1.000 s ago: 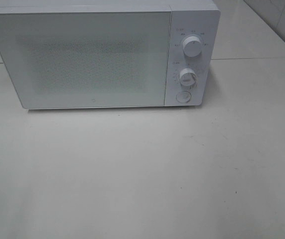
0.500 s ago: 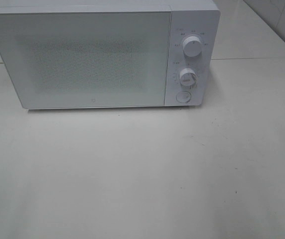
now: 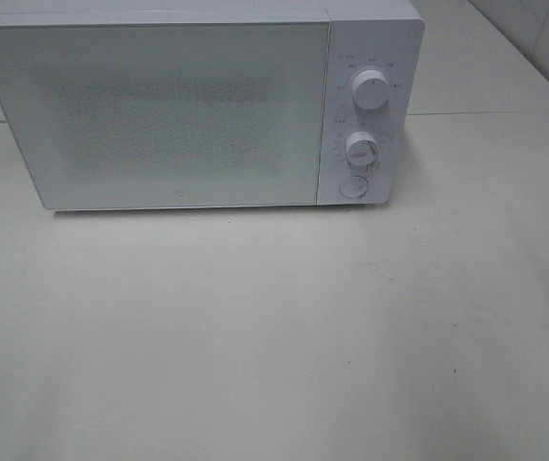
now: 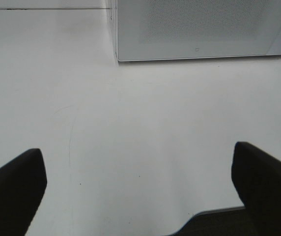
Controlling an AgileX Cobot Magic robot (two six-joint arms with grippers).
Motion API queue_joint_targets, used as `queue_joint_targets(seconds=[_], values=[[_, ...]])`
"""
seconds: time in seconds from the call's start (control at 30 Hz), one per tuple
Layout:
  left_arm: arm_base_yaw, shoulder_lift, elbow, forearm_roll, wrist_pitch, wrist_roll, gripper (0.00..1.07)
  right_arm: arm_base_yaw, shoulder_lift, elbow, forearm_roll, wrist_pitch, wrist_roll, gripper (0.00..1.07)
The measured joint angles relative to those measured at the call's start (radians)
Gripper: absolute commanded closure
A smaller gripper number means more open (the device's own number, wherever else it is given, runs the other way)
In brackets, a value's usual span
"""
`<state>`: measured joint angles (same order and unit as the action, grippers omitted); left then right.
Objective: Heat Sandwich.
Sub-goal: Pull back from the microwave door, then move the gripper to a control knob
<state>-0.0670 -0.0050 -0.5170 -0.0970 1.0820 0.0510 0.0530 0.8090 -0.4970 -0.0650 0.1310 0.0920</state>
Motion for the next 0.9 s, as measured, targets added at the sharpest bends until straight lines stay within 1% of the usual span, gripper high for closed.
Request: queue_joint_targets(seconds=[0.23,0.33,0.4,0.47,0.57,0.67,0.73,0.77,0.83,0.87,0.9], values=[[0.000,0.000,0.000,0.000,0.000,0.000,0.10,0.000,0.092,0.000,0.005,-0.121,0.005,0.31],[0.000,0.000,0.000,0.000,0.000,0.000,0.10,0.000,0.171,0.000,0.006,-0.229,0.005,0.31],[0.000,0.000,0.000,0.000,0.000,0.000,0.10,0.000,0.188,0.000,0.006,-0.261,0.005,0.31],[0.000,0.000,0.000,0.000,0.000,0.000,0.10,0.000,0.252,0.000,0.010,-0.339,0.005,0.31],[0.000,0.000,0.000,0.000,0.000,0.000,0.10,0.000,0.296,0.000,0.027,-0.382,-0.004,0.31],[0.000,0.000,0.000,0.000,0.000,0.000,0.10,0.000,0.365,0.018,0.117,-0.487,-0.075,0.31],[0.000,0.000,0.000,0.000,0.000,0.000,0.10,0.001,0.377,0.030,0.139,-0.517,-0.099,0.31],[0.000,0.000,0.000,0.000,0.000,0.000,0.10,0.016,0.403,0.052,0.205,-0.575,-0.146,0.31],[0.000,0.000,0.000,0.000,0.000,0.000,0.10,0.047,0.425,0.075,0.270,-0.637,-0.204,0.31],[0.000,0.000,0.000,0.000,0.000,0.000,0.10,0.047,0.425,0.075,0.270,-0.637,-0.204,0.31],[0.000,0.000,0.000,0.000,0.000,0.000,0.10,0.087,0.444,0.093,0.334,-0.688,-0.252,0.31]])
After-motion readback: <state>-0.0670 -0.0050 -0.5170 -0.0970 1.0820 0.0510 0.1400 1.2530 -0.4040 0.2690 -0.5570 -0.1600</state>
